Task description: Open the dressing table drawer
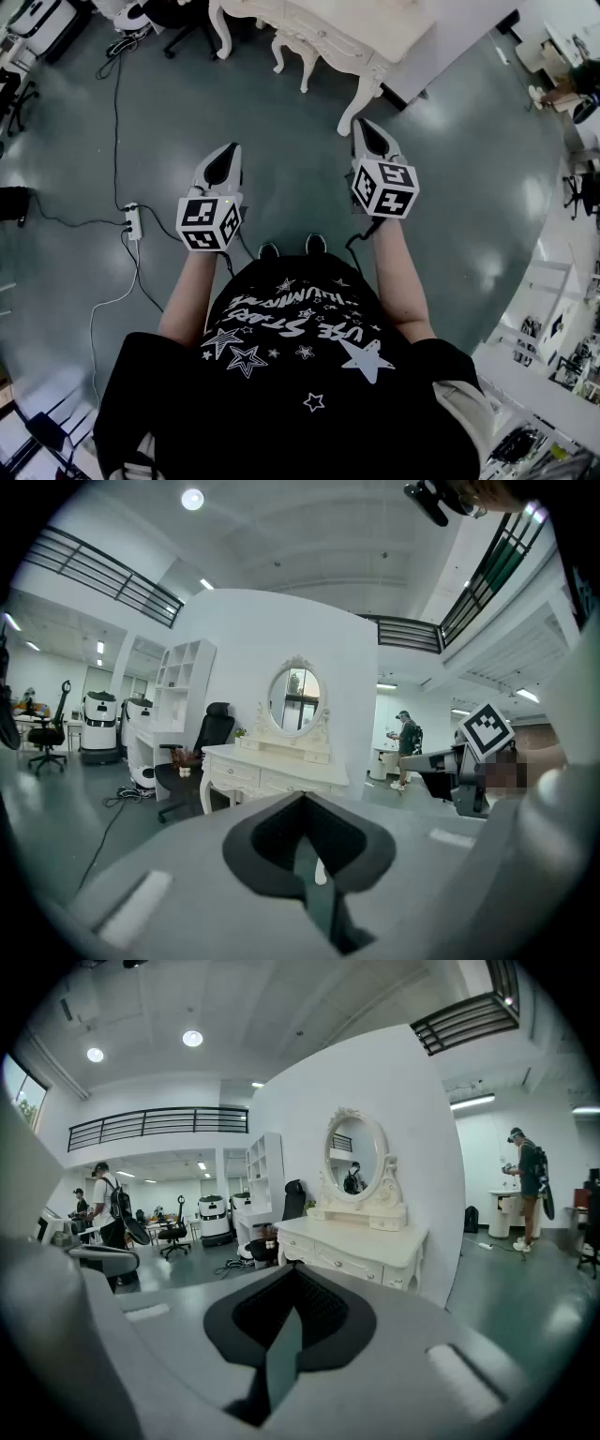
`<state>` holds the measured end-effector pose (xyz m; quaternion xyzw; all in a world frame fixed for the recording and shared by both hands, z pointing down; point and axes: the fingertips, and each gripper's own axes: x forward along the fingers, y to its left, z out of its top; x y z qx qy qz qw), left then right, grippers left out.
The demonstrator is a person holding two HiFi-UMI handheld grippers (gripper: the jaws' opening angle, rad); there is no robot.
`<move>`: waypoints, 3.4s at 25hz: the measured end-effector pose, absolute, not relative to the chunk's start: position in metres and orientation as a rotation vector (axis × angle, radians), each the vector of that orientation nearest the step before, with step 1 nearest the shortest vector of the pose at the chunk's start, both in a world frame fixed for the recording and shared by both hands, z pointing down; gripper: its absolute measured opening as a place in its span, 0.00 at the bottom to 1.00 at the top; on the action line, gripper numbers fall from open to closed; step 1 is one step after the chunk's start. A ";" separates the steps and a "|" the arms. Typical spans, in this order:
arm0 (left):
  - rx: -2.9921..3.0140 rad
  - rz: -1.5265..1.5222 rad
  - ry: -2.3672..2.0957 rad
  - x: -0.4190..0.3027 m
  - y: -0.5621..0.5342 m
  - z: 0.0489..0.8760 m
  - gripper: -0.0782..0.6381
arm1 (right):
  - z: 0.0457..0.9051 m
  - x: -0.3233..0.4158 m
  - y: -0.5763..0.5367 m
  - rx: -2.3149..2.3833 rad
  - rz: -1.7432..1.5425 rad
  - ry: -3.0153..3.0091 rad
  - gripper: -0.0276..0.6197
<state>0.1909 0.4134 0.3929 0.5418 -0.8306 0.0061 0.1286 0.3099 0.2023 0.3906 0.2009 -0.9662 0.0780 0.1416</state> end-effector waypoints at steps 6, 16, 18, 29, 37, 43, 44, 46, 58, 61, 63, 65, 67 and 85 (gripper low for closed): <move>1.551 0.011 -2.436 0.191 0.420 0.387 0.11 | 0.386 0.316 0.206 0.575 0.224 -2.790 0.09; 1.561 -0.076 -2.412 0.190 0.437 0.394 0.11 | 0.389 0.313 0.219 0.580 0.258 -2.795 0.09; 1.559 -0.071 -2.405 0.186 0.446 0.398 0.11 | 0.392 0.309 0.225 0.602 0.251 -2.790 0.09; 1.568 -0.052 -2.374 0.155 0.479 0.414 0.11 | 0.402 0.274 0.256 0.598 0.261 -2.788 0.40; 1.560 -0.033 -2.360 0.126 0.461 0.419 0.11 | 0.414 0.244 0.227 0.634 0.327 -2.764 0.53; 1.541 -0.031 -2.369 0.091 0.419 0.424 0.11 | 0.416 0.205 0.180 0.621 0.334 -2.781 0.53; 1.542 -0.024 -2.368 0.085 0.410 0.425 0.11 | 0.418 0.198 0.169 0.624 0.338 -2.779 0.53; 1.540 -0.011 -2.364 0.068 0.389 0.427 0.11 | 0.422 0.183 0.146 0.633 0.350 -2.773 0.52; 1.533 0.047 -2.333 -0.043 0.224 0.428 0.11 | 0.450 0.080 -0.015 0.638 0.441 -2.718 0.51; 1.541 0.056 -2.322 -0.063 0.185 0.425 0.11 | 0.449 0.058 -0.053 0.647 0.451 -2.716 0.50; 1.549 0.061 -2.315 -0.073 0.161 0.424 0.11 | 0.448 0.049 -0.075 0.655 0.457 -2.718 0.50; 1.561 0.065 -2.309 -0.082 0.138 0.422 0.11 | 0.448 0.042 -0.096 0.666 0.466 -2.719 0.50; 1.581 0.082 -2.304 -0.091 0.116 0.421 0.11 | 0.451 0.037 -0.116 0.683 0.483 -2.718 0.50; 1.818 0.134 -2.131 -0.156 -0.025 0.425 0.11 | 0.468 0.021 -0.209 0.958 0.563 -2.634 0.49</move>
